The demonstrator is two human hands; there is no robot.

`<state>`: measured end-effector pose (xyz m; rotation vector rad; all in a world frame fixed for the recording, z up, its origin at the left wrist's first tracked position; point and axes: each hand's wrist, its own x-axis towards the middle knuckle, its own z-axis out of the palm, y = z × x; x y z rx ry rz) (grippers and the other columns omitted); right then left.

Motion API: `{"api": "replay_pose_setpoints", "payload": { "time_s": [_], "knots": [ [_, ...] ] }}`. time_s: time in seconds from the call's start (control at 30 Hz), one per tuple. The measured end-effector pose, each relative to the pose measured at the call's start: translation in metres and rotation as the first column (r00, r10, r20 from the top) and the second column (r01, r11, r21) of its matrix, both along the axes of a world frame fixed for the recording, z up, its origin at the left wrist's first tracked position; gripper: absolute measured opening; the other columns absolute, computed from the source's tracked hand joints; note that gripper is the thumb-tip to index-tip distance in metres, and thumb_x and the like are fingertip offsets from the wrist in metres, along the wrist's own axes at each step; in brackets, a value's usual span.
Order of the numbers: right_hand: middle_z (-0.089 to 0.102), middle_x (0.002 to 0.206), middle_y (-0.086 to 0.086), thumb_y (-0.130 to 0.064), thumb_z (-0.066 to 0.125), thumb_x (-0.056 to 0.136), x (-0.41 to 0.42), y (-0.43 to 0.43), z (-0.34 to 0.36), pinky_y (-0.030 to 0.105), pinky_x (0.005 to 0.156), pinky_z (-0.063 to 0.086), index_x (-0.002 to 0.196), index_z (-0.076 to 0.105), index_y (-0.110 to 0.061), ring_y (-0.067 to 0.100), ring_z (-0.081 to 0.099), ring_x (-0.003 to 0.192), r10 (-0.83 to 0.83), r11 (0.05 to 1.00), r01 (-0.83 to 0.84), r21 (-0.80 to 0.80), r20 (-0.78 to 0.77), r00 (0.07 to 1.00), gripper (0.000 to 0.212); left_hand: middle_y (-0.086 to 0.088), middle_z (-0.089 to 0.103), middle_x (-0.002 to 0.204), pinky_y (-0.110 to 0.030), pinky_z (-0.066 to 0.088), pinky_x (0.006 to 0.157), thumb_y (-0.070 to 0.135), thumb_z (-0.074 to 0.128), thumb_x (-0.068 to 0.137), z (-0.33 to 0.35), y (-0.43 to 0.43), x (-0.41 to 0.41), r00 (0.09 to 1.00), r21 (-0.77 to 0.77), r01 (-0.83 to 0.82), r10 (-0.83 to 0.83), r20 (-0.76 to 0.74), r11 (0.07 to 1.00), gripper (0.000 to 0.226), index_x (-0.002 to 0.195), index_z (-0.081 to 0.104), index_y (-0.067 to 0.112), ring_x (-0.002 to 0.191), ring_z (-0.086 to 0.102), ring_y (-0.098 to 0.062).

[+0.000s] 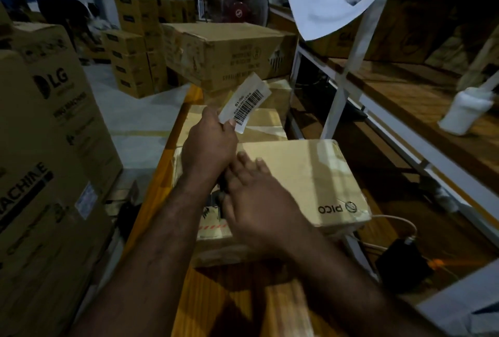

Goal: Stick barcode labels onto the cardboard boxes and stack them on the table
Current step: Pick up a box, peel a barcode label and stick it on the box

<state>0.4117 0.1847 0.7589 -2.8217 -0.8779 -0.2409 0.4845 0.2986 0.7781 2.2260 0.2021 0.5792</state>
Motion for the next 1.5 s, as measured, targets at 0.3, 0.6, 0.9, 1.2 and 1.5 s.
{"api": "replay_pose_setpoints", "payload": {
  "time_s": [0.3,0.6,0.9,1.2,1.5],
  "knots": [
    [0.039,0.152,-0.015,-0.054,0.033,0.097,-0.03,-0.064,-0.006,0.013,0.111,0.002,0.143,0.046,-0.032,-0.001,0.028,0.141,-0.138,0.981,0.136,0.141,0.008,0.99,0.052,-0.004,0.072,0.108,-0.039,0.055,0.071,0.039,0.051,0.097,-0.003,0.002,0.002,0.998,-0.018,0.022,-0.022,0.05,1.0,0.025,0.114,0.051,0.021,0.092,0.07,-0.024],
    [0.033,0.157,0.011,-0.046,0.028,0.102,-0.021,-0.008,0.003,0.035,0.121,0.01,0.147,0.041,-0.011,0.021,0.022,0.149,-0.007,0.998,0.007,0.064,-0.01,1.0,0.058,-0.004,0.073,0.101,-0.044,0.057,0.076,0.043,0.049,0.091,0.0,0.001,0.0,0.998,-0.082,-0.018,0.022,0.052,0.997,0.028,0.11,0.052,0.023,0.092,0.069,-0.027],
    [0.017,0.163,0.002,-0.06,0.023,0.098,0.0,-0.045,0.004,0.033,0.119,0.003,0.154,0.022,-0.018,0.018,0.01,0.151,-0.238,0.971,0.238,0.024,-0.011,0.971,0.07,0.0,0.074,0.102,-0.043,0.058,0.076,0.043,0.051,0.092,0.0,0.0,0.002,0.999,-0.091,0.005,-0.001,0.042,0.996,0.029,0.116,0.053,0.026,0.089,0.071,-0.022],
    [0.03,0.159,-0.003,-0.056,0.029,0.097,-0.043,-0.025,-0.004,0.028,0.12,-0.001,0.15,0.036,-0.021,0.01,0.018,0.149,0.056,0.996,-0.055,0.069,-0.022,0.998,0.064,0.001,0.075,0.089,-0.033,0.053,0.067,0.036,0.05,0.096,-0.004,0.007,0.005,0.998,-0.123,0.025,-0.018,0.065,0.992,0.017,0.108,0.052,0.024,0.081,0.071,-0.015],
    [-0.014,0.163,0.007,-0.061,0.016,0.098,0.015,-0.026,0.006,0.042,0.121,-0.007,0.156,-0.005,-0.015,0.025,-0.016,0.15,-0.21,0.976,0.206,-0.063,-0.047,0.977,0.077,0.001,0.074,0.097,-0.041,0.057,0.073,0.04,0.05,0.094,-0.002,0.003,0.008,0.999,-0.101,0.036,-0.033,0.034,0.994,0.022,0.11,0.053,0.025,0.082,0.071,-0.018]
  ]
}}
